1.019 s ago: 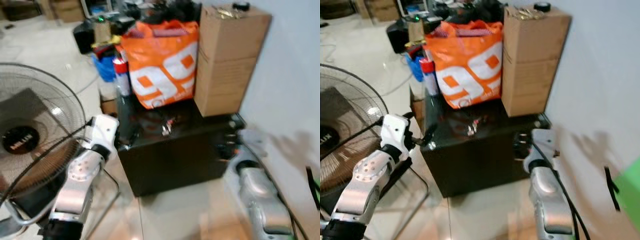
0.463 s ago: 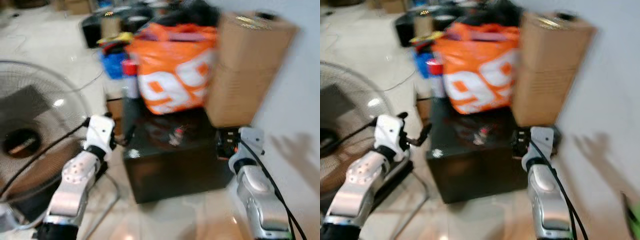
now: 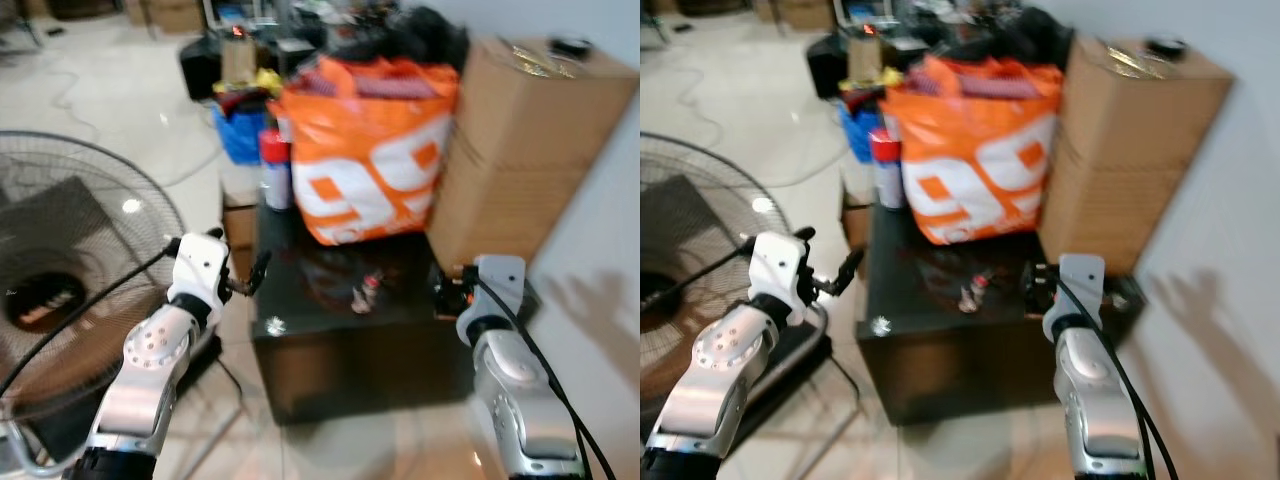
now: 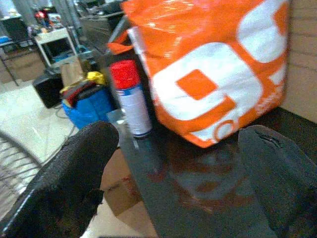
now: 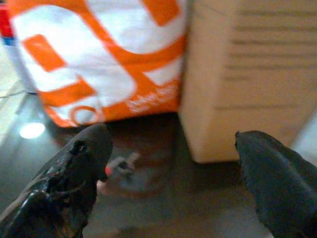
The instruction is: Hang keys on a hook
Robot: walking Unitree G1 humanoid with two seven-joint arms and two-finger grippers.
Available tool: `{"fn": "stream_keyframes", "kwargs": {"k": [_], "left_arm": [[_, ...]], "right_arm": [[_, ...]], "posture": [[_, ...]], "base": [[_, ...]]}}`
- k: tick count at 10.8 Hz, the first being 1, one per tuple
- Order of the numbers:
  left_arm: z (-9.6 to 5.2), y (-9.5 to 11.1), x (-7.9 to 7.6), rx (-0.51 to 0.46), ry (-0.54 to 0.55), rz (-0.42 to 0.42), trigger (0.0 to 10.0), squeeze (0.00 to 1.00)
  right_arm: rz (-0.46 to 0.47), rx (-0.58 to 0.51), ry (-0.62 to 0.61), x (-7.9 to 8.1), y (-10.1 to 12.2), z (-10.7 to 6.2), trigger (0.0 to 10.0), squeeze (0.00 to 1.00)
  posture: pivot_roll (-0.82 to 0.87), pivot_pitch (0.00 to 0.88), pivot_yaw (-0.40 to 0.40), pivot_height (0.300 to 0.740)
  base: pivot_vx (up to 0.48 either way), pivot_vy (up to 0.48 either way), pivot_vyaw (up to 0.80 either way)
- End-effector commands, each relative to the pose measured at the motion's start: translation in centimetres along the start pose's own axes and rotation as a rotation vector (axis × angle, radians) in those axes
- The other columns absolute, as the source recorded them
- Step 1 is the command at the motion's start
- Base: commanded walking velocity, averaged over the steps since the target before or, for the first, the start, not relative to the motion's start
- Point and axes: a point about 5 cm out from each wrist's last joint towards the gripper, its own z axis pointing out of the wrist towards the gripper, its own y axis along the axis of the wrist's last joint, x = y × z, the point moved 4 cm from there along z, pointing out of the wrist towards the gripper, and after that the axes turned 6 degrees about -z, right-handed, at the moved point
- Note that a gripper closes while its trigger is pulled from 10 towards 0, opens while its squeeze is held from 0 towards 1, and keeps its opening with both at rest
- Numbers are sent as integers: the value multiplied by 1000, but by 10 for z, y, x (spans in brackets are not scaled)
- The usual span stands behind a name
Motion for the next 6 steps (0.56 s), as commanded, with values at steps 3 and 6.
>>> {"fn": "stream_keyframes", "kwargs": {"k": [3,6], "left_arm": [[0,3,6,-3,25,25,10000,0],[1,4,6,-4,24,30,10000,0]], "right_arm": [[-19,1,56,11,2,5,10000,1000],[-28,9,51,11,0,8,10000,1000]], "posture": [[-63,0,-1,740],[-61,0,0,740]], "base": [[335,0,0],[334,0,0]]}}
